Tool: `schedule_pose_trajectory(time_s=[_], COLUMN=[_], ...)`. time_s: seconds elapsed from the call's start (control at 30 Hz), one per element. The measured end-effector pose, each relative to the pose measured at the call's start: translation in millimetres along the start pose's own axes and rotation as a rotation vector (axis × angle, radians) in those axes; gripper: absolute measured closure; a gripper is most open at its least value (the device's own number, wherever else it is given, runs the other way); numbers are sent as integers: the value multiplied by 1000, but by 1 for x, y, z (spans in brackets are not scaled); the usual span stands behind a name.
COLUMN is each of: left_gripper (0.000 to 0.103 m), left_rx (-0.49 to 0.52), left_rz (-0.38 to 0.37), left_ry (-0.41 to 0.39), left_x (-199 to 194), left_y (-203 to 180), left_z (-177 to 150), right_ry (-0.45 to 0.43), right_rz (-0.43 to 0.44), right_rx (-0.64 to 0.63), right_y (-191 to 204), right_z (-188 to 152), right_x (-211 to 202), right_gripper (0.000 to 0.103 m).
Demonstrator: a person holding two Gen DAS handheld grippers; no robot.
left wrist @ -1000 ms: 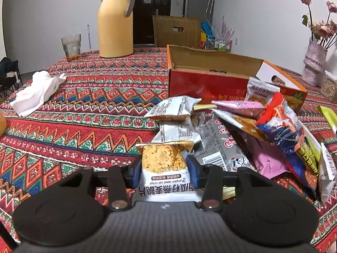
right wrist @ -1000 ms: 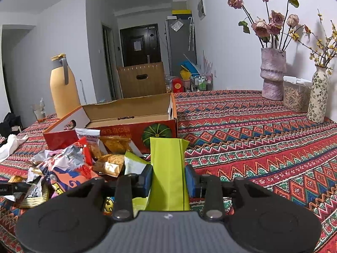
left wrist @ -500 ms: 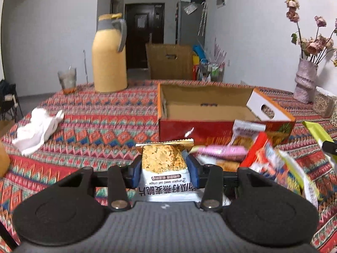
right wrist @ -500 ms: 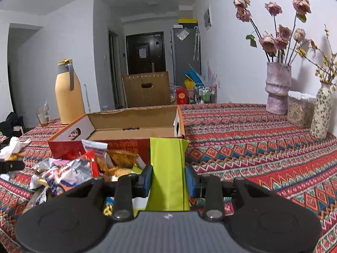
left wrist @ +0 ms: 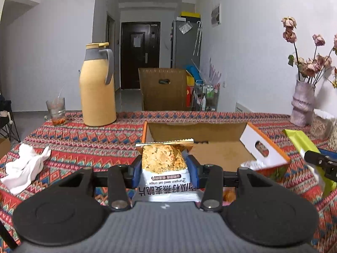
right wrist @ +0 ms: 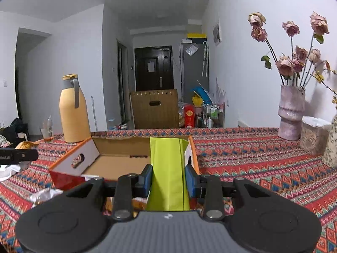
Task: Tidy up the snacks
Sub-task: 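Carry the lime-green and biscuit packets over the cardboard box with both grippers, then open both grippers to release the packets into the box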
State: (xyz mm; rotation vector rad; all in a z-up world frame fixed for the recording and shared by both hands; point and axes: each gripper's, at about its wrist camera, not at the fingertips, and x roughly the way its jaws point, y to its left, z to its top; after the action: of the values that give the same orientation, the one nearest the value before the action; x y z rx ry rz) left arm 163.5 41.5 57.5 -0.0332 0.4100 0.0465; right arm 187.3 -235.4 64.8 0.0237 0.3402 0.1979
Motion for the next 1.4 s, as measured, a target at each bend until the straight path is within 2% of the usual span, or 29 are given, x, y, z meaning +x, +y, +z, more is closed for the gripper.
schedule_pose_trajectory(time_s=[0.4, 0.67, 0.8, 1.17, 1.23, 1.27, 1.3, 1.33, 1.4], left_gripper=[58, 58, 58, 58, 53, 41, 27, 21, 2], left_rx=[-20, -42, -45, -49, -53, -56, -57, -54, -57], left_rz=[28, 64, 76, 72, 61, 52, 54, 61, 62], left_ry=[-9, 8, 13, 105, 106, 103, 93, 74, 50], left_x=[49, 93, 110, 143, 143, 141, 139, 136, 130], left_y=[-11, -10, -10, -2, -2, -2, -2, -2, -3], left_z=[35, 50, 45, 23, 21, 21, 20, 20, 22], right_ry=[-6, 28, 50, 154, 160, 155, 153, 155, 136], right_rz=[19, 14, 16, -5, -10, -17, -21, -26, -43], right_rx=[-23, -30, -1, 25, 32, 37, 44, 56, 78], right_y=[10, 15, 9, 3, 2, 1, -1, -3, -7], right_z=[41, 46, 37, 16, 15, 15, 15, 15, 15], right_x=[65, 110, 129, 162, 162, 162, 160, 160, 156], right_gripper=[71, 71, 71, 70, 69, 69, 58, 48, 12])
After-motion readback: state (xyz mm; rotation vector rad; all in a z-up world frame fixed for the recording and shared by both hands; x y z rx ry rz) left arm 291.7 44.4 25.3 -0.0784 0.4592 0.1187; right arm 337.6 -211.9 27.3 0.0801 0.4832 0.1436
